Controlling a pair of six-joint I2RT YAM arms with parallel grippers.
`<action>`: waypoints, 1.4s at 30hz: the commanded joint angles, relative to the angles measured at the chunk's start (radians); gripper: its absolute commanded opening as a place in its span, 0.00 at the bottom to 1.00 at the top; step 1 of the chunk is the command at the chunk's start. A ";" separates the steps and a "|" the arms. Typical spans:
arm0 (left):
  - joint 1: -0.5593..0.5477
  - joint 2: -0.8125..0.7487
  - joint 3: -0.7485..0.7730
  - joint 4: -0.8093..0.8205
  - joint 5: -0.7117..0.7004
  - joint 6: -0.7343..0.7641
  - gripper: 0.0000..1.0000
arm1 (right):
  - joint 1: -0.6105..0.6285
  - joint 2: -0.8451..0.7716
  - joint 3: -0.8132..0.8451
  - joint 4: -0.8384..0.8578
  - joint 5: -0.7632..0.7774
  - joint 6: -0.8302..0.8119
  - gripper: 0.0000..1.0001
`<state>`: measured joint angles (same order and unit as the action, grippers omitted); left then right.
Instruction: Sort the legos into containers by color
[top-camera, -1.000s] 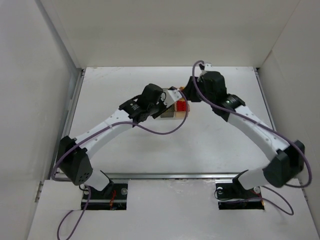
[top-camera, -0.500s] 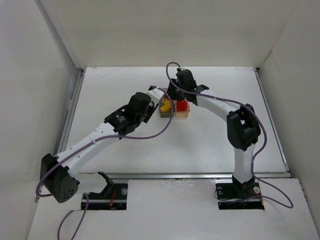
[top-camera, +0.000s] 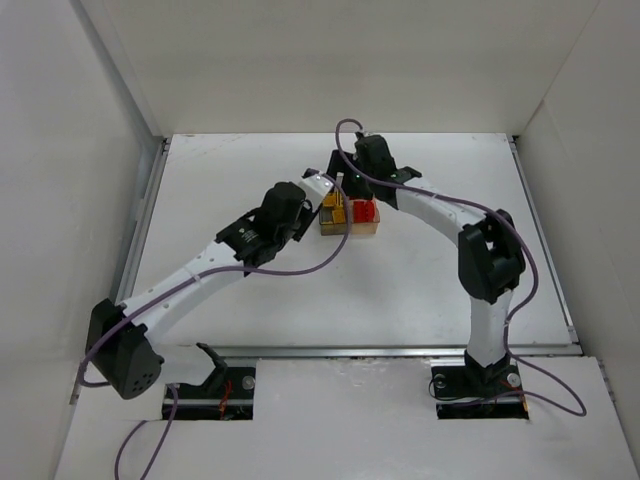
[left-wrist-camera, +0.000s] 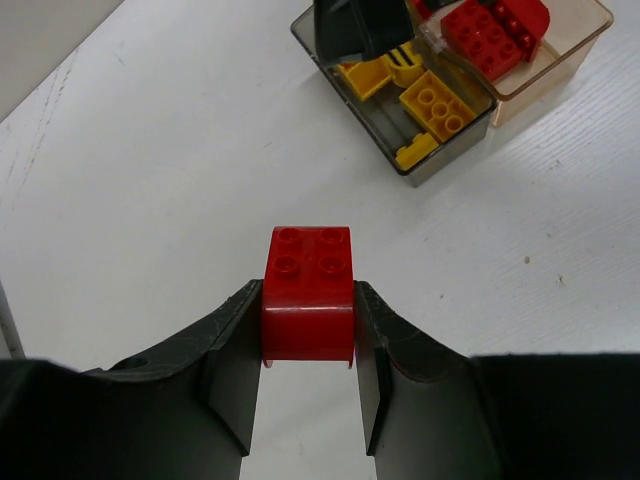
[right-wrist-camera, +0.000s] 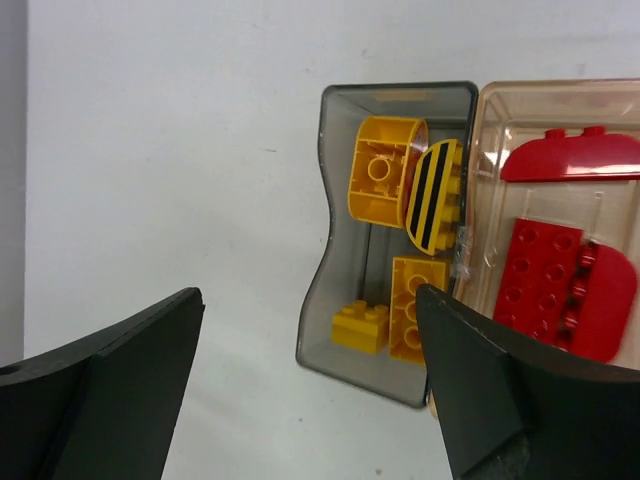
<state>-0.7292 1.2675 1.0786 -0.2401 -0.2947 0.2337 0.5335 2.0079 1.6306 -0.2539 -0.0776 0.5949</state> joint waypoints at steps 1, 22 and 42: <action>0.005 0.073 0.075 0.081 0.072 0.009 0.00 | -0.015 -0.187 -0.012 0.050 0.053 -0.041 0.92; 0.024 0.785 0.767 0.137 0.181 -0.204 0.00 | -0.355 -0.543 -0.371 0.022 0.091 -0.175 0.92; 0.033 0.779 0.840 -0.125 0.307 -0.478 0.84 | -0.374 -0.672 -0.385 -0.068 0.143 -0.204 0.93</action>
<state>-0.6987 2.1479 1.8347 -0.2985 -0.0326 -0.1848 0.1688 1.3983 1.2274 -0.3084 0.0311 0.4088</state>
